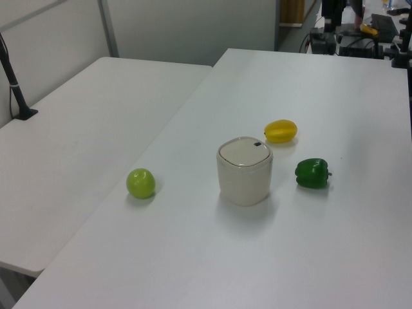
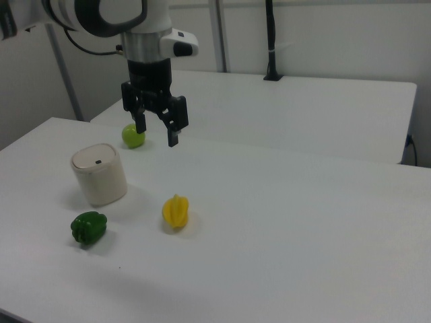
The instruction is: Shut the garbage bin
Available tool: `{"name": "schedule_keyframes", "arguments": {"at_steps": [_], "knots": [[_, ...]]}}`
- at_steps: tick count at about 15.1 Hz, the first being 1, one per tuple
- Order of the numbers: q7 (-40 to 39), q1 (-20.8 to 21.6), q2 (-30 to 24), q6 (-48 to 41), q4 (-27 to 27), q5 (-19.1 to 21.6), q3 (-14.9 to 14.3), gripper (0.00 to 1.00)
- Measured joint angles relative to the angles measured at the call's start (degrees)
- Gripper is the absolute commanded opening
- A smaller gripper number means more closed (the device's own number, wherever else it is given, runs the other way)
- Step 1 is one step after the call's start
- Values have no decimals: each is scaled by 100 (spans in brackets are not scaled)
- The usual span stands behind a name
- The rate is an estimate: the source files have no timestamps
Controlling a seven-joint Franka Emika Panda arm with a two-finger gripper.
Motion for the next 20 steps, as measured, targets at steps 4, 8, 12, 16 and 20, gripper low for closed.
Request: {"name": "schedule_keyframes", "arguments": {"at_steps": [4, 8, 12, 16, 20], "knots": [[300, -7, -50, 0, 0, 0, 1, 100], [363, -166, -59, 0, 152, -8, -1, 100], [363, -231, -60, 0, 186, -7, 8, 100], [370, -226, -59, 5, 188, -8, 21, 100], [373, 203, -60, 7, 195, -7, -494, 100]]}}
